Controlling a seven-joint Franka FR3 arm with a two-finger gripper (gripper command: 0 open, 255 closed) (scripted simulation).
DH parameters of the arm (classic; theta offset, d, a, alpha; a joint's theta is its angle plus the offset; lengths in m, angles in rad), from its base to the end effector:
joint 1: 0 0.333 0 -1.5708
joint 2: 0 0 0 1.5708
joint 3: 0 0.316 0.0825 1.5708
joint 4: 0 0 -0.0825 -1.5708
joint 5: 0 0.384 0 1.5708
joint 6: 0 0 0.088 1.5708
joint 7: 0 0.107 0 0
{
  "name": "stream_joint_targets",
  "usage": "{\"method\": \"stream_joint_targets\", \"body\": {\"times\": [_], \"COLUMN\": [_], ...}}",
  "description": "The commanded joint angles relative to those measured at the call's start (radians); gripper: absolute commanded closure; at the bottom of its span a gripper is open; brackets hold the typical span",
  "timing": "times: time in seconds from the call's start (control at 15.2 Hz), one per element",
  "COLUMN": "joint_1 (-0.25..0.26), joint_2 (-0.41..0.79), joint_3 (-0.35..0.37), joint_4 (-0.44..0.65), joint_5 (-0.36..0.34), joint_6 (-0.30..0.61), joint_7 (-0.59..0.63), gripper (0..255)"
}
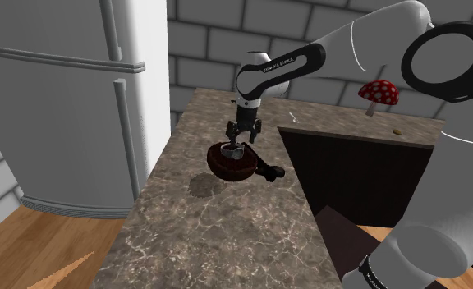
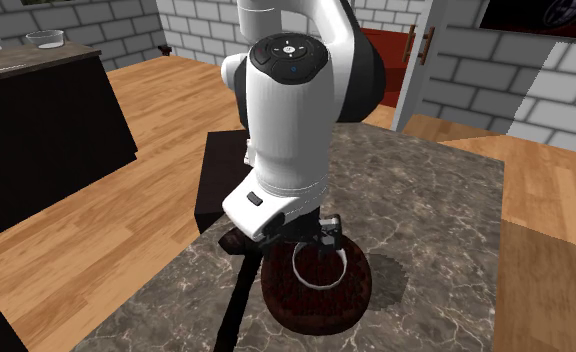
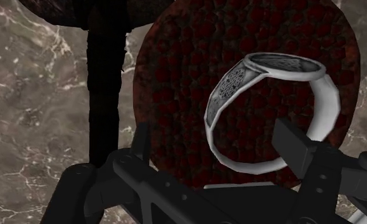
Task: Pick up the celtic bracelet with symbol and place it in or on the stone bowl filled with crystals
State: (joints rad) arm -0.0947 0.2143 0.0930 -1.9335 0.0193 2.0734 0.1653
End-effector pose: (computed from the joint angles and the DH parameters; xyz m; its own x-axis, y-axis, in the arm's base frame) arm 0.5944 -0.0020 0.3712 0.9813 -0.1759 -0.0786 -0.1782 -0.9837 -0.0233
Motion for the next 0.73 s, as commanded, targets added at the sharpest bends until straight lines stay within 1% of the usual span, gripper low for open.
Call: {"method": "stream_joint_targets", "body": {"times": [0.0,0.13,0.66], "joint_1": [-0.002,-0.003,-0.003], "joint_2": [-0.019,-0.035,-0.035], "joint_3": [0.0,-0.001,-0.001], "joint_4": [0.027,0.069,0.069], "joint_5": [0.001,0.002,0.002], "joint_6": [-0.047,-0.104,-0.104], "joint_7": [-0.002,-0.002,-0.002], "gripper": [0,0,0]}}
